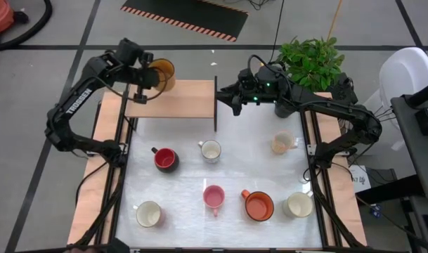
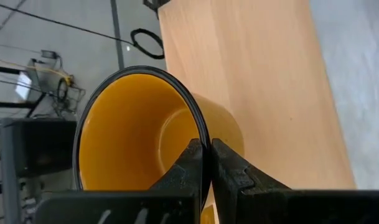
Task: Place coffee mugs
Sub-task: Put the yellow mug on the shelf
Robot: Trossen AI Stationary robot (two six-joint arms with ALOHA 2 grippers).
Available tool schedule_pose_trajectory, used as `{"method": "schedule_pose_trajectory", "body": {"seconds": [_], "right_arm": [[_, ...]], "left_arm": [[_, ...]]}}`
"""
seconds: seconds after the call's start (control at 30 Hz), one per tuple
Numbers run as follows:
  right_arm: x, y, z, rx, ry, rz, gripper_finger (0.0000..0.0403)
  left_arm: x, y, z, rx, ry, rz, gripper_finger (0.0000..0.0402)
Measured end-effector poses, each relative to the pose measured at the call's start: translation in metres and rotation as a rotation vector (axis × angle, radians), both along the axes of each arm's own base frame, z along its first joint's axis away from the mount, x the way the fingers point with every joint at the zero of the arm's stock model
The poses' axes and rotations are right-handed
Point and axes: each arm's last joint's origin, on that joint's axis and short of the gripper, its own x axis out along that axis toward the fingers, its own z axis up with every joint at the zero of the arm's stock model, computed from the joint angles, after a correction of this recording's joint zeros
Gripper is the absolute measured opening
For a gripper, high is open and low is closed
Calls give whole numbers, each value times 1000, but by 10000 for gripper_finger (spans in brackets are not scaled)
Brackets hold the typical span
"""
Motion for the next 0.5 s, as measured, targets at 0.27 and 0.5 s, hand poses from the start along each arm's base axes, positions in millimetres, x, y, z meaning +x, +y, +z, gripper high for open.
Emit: {"method": "schedule_pose_trajectory", "body": {"seconds": [0.27, 0.5], "right_arm": [[2, 7, 0, 12, -2, 19, 222], [4, 13, -1, 15, 8, 39, 222]], "left_arm": [[12, 28, -11, 20, 1, 305, 14], [9, 31, -12, 6, -95, 729, 14]]}}
